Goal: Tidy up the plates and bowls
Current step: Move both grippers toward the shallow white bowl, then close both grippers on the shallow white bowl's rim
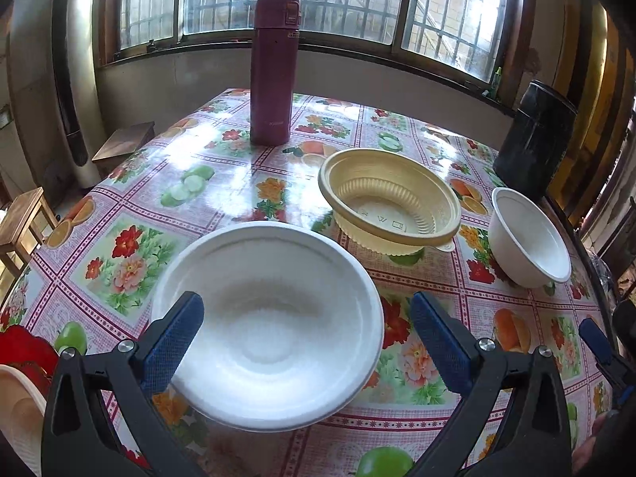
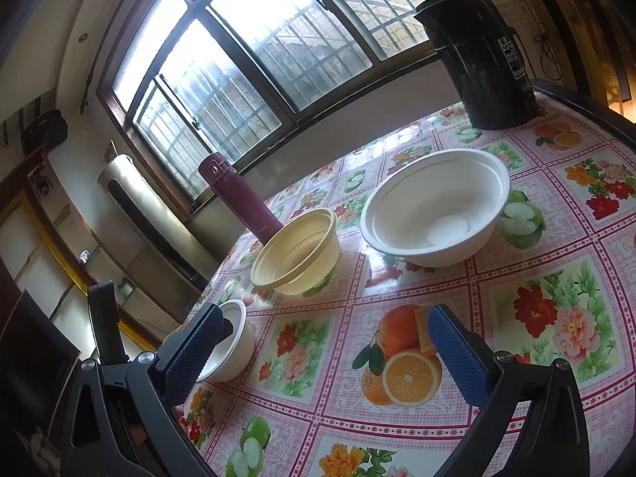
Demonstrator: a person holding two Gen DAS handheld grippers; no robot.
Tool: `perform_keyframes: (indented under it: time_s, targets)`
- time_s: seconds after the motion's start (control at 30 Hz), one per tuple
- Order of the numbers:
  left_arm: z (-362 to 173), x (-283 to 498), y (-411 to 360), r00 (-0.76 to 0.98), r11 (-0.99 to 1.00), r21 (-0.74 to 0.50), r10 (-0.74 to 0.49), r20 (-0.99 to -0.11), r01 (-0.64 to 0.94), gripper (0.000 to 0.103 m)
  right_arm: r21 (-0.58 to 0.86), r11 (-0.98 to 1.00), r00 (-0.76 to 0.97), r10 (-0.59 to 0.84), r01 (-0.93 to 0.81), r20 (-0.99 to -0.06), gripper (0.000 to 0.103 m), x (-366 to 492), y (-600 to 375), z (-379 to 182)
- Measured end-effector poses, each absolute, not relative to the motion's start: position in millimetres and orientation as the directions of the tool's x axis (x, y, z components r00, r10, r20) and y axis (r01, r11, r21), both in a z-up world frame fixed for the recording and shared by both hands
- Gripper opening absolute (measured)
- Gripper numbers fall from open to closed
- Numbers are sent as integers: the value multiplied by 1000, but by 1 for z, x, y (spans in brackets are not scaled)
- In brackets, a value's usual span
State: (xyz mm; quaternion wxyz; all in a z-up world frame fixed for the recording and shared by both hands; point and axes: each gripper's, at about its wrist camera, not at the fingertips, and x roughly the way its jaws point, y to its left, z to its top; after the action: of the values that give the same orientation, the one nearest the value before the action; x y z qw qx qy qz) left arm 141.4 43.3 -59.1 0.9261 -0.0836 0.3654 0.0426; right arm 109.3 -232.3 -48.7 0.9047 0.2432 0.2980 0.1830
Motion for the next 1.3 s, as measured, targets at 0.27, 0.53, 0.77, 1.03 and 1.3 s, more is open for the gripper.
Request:
perform_keyframes:
  time_s: [0.27,0.53,0.77,1.03,1.3]
  targets:
    - [-52,142,93,747,942,-222,43,-663,-251,103,555,805,745,498,-208,-443,103,114,-217,-45]
    - [-58,146,119,736,913,-254,70,-674,-320,103,642,735,664,595,-220,-454,102,147,-166,-57]
    - [-66,154,126,729,889,-393,-106,-677,-235,103,703,691,589,642,-169,-490,102,174,-129,-80]
    - [-62,156,131,736,866,-467,-196,-648,-181,103,705,682,521,680,-193,-516,102,183,-99,-93]
    - [-60,155,130,741,885,-421,-146,-656,-198,103,663,710,522,669,-238,-529,101,184,-85,-95]
